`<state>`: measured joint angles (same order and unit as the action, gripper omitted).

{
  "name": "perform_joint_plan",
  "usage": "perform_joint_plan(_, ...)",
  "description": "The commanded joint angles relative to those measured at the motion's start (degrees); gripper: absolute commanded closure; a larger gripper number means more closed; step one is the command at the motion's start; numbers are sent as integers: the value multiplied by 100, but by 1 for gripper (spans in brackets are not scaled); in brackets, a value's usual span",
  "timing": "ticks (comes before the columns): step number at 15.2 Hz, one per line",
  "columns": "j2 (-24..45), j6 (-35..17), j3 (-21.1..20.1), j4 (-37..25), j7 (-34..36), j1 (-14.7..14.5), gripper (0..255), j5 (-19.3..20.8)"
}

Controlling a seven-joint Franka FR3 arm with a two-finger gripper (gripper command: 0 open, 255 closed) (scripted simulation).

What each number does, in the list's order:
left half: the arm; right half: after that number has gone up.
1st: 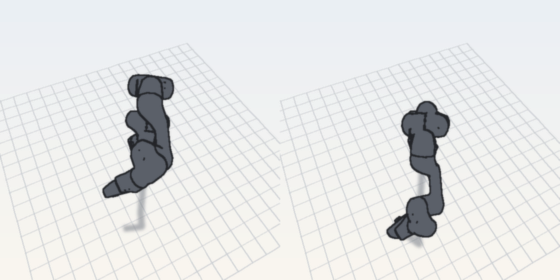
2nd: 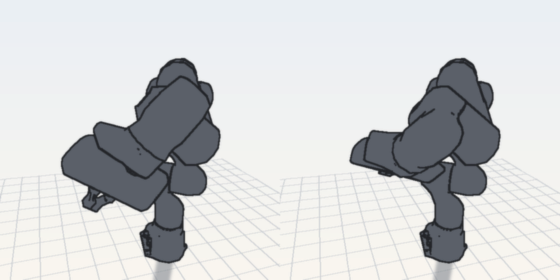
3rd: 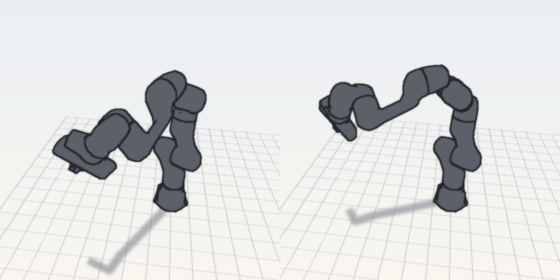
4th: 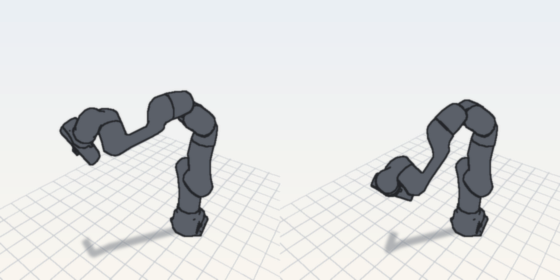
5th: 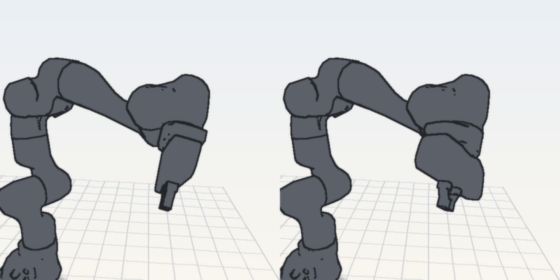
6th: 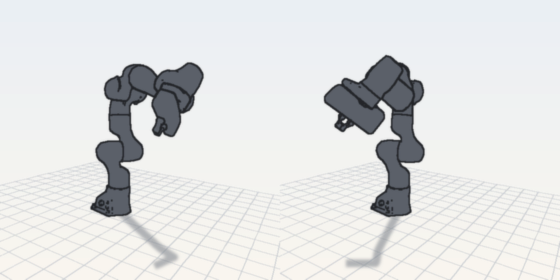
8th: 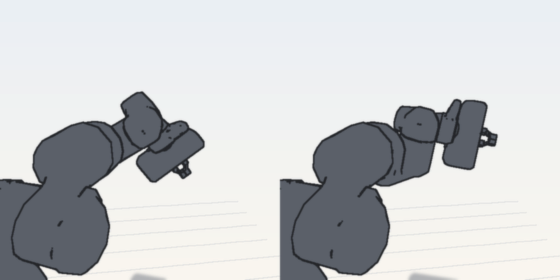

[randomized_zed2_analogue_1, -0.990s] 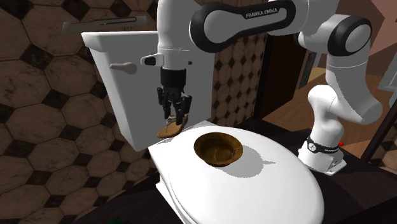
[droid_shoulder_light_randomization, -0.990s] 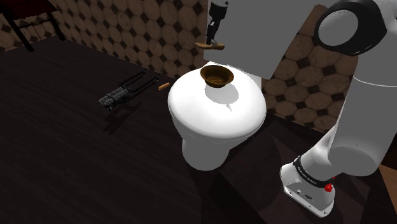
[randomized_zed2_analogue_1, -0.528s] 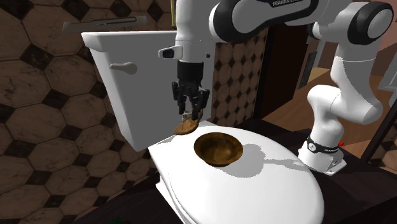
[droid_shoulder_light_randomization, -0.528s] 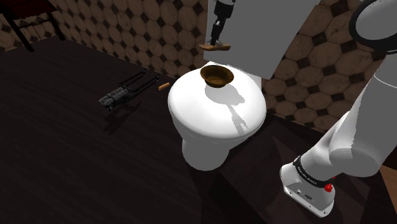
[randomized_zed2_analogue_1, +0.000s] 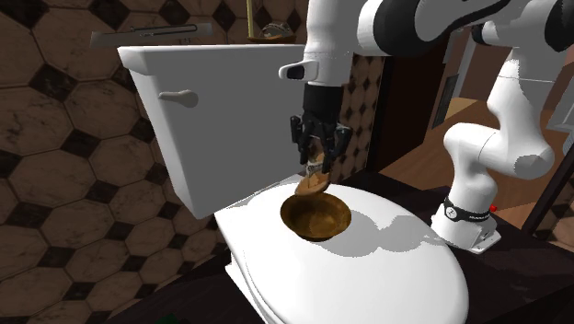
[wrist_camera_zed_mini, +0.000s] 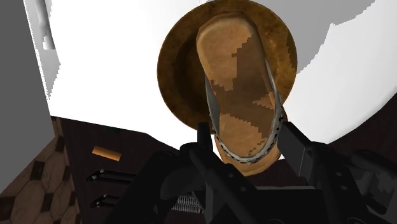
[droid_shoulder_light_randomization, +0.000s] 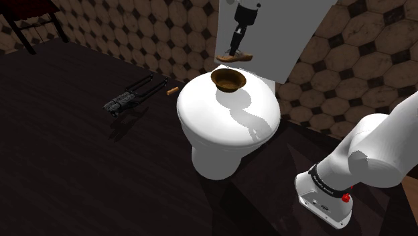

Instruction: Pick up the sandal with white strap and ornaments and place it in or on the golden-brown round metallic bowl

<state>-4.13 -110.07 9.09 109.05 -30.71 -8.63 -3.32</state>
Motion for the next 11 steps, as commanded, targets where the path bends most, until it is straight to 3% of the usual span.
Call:
perform_joint_plan(1,-89,-137,-22,223,36,-16,255,15)
perform_joint_plan(11,41,-893,-16,852,-28,-16,255,-28)
